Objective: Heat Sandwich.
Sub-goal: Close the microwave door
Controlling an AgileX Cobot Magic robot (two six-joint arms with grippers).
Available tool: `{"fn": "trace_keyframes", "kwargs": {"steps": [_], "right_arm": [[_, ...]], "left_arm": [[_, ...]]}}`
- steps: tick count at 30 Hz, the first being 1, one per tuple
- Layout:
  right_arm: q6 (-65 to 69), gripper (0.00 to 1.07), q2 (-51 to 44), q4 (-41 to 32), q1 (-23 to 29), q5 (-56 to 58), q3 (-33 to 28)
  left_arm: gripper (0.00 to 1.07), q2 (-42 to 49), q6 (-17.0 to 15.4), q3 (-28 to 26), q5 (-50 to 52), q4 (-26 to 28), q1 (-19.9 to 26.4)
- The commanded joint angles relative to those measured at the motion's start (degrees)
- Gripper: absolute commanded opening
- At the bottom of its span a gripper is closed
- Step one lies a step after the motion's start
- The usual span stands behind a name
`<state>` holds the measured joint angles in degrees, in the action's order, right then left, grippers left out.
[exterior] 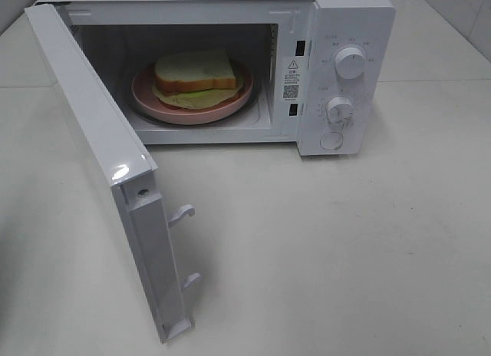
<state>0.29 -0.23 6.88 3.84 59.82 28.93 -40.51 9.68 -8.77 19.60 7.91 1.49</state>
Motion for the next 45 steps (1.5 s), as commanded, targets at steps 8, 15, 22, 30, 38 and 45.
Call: {"fn": "trace_keyframes", "kwargs": {"steps": [8,15,22,30,38,45], "right_arm": [[0.57,0.76,-1.49,-0.06,-0.23,-0.46,-0.11],[0.57,0.76,-1.49,-0.06,-0.23,-0.46,-0.11],[0.57,0.76,-1.49,-0.06,-0.23,-0.46,-0.11],[0.57,0.76,-1.49,-0.06,-0.23,-0.46,-0.11],[0.57,0.76,-1.49,-0.06,-0.23,-0.46,-0.11],[0.57,0.76,-1.49,-0.06,-0.23,-0.46,-0.11]], "left_arm": [[0.0,-11.92,-10.6,-1.09,9.45,-9.28,0.0],[0.0,-19.02,-21.94,-2.41,16.04,-22.63,0.0],[0.0,-24.64,-27.16,-2.41,25.38,-31.63,0.0],[0.0,-31.51,-25.67,-4.18,29.79,-31.97,-4.13],[0.0,-38.56,-19.14,-6.13,31.28,-23.55,-12.83],[0.0,-43.03,-15.41,-8.54,31.86,-17.99,-19.42]]}}
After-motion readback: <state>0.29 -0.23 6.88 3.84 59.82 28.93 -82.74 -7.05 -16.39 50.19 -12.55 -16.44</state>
